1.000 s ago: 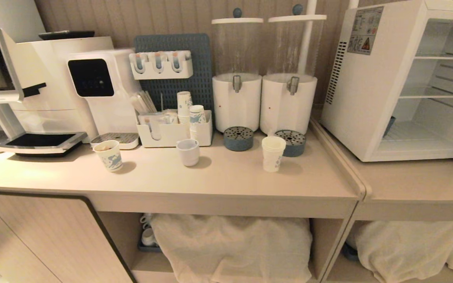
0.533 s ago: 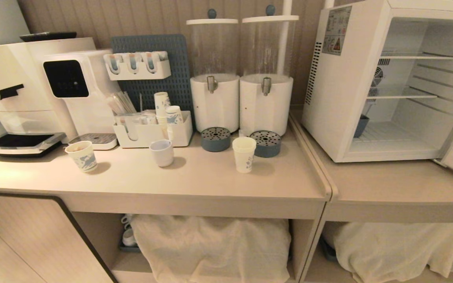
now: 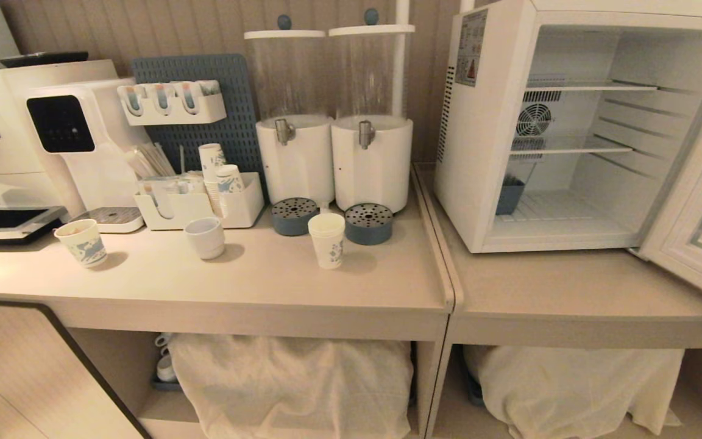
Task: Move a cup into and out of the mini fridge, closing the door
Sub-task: Close the freezer door
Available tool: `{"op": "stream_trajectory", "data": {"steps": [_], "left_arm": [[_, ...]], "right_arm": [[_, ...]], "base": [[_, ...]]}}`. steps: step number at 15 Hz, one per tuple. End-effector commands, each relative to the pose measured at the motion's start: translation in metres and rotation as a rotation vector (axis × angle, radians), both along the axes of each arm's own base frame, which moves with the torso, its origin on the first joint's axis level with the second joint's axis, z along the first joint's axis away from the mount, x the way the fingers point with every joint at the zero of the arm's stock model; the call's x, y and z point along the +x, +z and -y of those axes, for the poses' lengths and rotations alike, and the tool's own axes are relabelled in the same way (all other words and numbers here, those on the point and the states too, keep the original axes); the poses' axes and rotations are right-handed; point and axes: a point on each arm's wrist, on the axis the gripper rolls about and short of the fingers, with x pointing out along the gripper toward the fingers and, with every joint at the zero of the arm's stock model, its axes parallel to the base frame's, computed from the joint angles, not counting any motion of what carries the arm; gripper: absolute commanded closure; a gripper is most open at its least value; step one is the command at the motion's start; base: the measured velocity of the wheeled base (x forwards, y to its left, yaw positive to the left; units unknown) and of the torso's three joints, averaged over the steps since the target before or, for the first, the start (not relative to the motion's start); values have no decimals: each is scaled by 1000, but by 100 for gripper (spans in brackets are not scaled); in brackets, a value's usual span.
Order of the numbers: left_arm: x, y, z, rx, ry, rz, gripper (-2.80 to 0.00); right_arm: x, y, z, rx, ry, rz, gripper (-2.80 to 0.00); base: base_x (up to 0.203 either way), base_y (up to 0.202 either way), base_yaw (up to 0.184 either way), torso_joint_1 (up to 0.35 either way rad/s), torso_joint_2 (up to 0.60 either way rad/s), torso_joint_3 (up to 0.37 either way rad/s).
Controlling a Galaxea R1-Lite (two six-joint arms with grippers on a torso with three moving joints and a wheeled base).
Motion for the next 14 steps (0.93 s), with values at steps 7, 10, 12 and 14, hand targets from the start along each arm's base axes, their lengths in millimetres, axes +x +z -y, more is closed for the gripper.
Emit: {"op": "stream_trajectory", "data": {"steps": [7,10,12,14], "left_arm": [[2,-5,0,0,0,-18,0],[2,-5,0,0,0,-18,0],[2,-5,0,0,0,-18,0],[2,-5,0,0,0,-18,0]], "right_arm": [[0,0,0,0,1,-1,0],[0,0,0,0,2,1,0],[0,0,0,0,0,1,0],[0,0,0,0,0,1,0]], "base": [[-151,-155,-3,1,3,3],[-47,-127,-8,2,-1,2],[-1,-159,10,-1,5,4],[0,-203,-2,0,4,1]]}}
